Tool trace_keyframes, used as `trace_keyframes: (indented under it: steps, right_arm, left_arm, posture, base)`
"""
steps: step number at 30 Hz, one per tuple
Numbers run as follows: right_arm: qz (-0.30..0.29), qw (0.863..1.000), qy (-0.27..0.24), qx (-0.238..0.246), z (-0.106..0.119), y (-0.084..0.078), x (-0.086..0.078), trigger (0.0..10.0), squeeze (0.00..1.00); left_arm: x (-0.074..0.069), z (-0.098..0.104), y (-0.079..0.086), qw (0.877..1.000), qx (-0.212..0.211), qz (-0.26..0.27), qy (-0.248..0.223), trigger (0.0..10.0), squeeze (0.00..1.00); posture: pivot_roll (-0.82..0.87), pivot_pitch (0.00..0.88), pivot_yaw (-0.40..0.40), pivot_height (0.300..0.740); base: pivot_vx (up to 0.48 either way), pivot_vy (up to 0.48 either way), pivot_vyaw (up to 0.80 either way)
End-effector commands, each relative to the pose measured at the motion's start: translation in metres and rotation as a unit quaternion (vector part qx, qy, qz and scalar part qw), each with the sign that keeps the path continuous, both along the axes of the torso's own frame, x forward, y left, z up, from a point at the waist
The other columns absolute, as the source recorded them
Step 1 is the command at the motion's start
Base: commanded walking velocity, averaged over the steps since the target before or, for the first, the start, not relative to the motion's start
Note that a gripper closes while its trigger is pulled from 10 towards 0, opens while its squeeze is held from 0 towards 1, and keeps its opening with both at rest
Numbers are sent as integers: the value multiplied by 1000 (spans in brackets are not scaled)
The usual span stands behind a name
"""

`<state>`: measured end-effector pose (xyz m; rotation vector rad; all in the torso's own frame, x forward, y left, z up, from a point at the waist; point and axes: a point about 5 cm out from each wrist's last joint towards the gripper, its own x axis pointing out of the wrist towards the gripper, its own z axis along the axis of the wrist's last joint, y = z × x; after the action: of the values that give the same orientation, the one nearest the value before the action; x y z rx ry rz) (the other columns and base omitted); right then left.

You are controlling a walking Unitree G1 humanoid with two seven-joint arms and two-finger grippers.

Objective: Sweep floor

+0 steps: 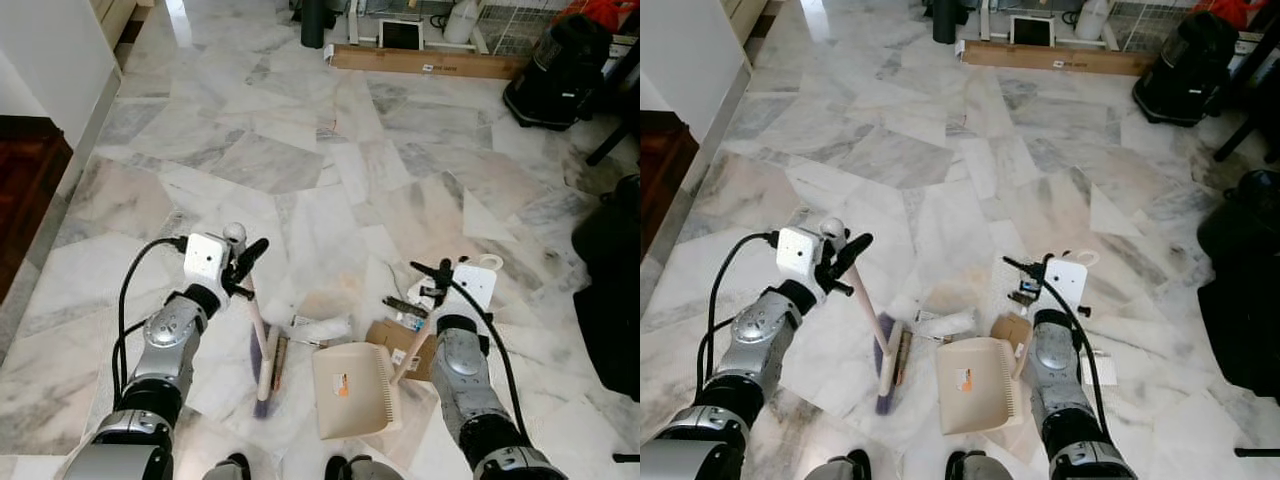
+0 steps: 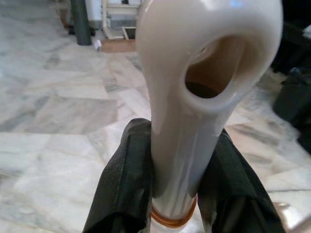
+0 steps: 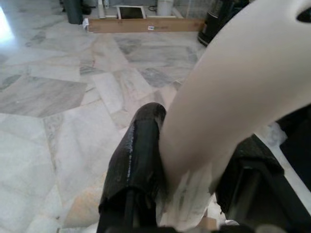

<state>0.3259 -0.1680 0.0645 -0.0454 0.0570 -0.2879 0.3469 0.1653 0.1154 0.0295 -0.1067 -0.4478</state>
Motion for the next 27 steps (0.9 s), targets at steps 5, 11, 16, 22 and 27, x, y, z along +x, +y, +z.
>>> trace_keyframes:
  steps: [5,11,16,22,27]
  right_arm:
    - [-10,996,92,-13,-34,-7,-17,10000,0]
    - [-12,995,96,-13,-34,-6,-16,10000,0]
    - [-12,995,99,-11,-34,-4,-15,10000,0]
    - [-18,995,94,-5,-32,-6,-12,10000,0]
    - [-17,996,91,-1,-29,-7,-9,10000,0]
  left_arm:
    - [-7,-16,-11,989,-102,-58,86,10000,0]
    - [-7,-1,-12,981,-152,-84,86,10000,0]
    - [-5,11,-7,976,-187,-84,74,10000,0]
    - [-5,26,-1,983,-165,-57,47,10000,0]
    - [-6,51,-3,983,-176,-58,1,10000,0]
  posture:
    - [-9,206,-108,740]
    - [4,194,-99,740]
    - [13,187,-93,740]
    - [23,164,-82,740]
    - [32,137,-76,740]
  base:
    - [0,0,0]
    - [0,0,0]
    - [0,0,0]
    - [0,0,0]
    - [0,0,0]
